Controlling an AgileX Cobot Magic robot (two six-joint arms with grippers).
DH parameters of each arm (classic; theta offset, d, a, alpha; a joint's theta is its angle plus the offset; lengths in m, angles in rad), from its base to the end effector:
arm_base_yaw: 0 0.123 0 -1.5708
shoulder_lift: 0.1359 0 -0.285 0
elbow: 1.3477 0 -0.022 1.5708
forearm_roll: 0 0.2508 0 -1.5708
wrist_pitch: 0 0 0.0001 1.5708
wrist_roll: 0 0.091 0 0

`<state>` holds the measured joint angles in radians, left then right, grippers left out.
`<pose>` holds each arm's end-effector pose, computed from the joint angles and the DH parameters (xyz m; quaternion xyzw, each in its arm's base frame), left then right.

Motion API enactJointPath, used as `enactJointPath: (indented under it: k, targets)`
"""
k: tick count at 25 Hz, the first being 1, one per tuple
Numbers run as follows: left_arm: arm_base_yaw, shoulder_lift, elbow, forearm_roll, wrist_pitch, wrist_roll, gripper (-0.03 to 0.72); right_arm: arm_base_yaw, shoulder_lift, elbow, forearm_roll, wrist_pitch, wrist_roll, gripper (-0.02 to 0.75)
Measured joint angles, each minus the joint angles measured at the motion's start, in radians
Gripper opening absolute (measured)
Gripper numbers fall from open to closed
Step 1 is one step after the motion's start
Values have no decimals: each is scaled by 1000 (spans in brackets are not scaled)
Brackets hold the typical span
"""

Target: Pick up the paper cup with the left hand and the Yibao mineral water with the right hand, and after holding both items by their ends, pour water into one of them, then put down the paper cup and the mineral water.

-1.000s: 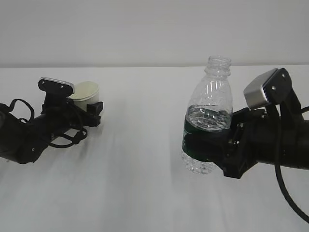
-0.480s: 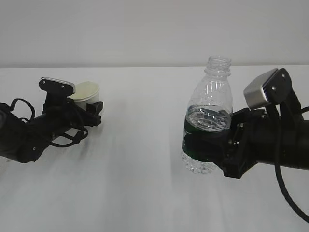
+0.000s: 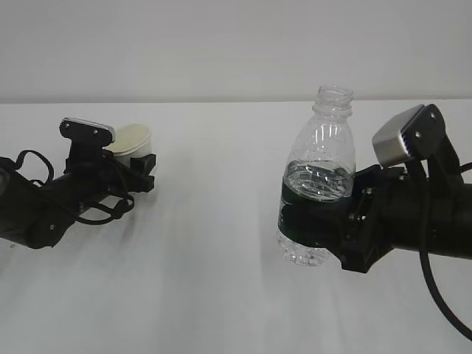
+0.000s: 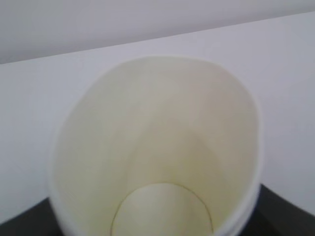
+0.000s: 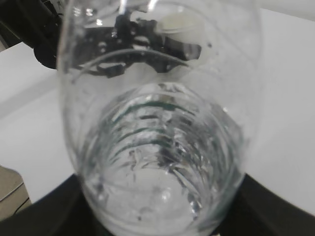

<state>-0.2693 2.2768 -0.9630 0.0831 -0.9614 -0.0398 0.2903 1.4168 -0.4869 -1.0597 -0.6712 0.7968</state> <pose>0.3892 -0.1138 0.0601 0.1302 0.7840 -0.1059 0.5977 0.2218 0.1177 0.2005 -0.3237 0.7657 0.2751 0.4830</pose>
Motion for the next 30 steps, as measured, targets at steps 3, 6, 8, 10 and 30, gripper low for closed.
enactJointPath:
  k: [3,6,8,10,30]
  targets:
    - [0,0,0,0,0,0,465,0,0,0,0,0,0,471]
    - [0,0,0,0,0,0,465,0,0,0,-4,0,0,471]
    - [0,0,0,0,0,0,465,0,0,0,-4,0,0,471]
    - [0,0,0,0,0,0,463,0,0,0,-4,0,0,471]
    - [0,-7,0,3,3,-1,421,0,0,0,-6,6,0,471]
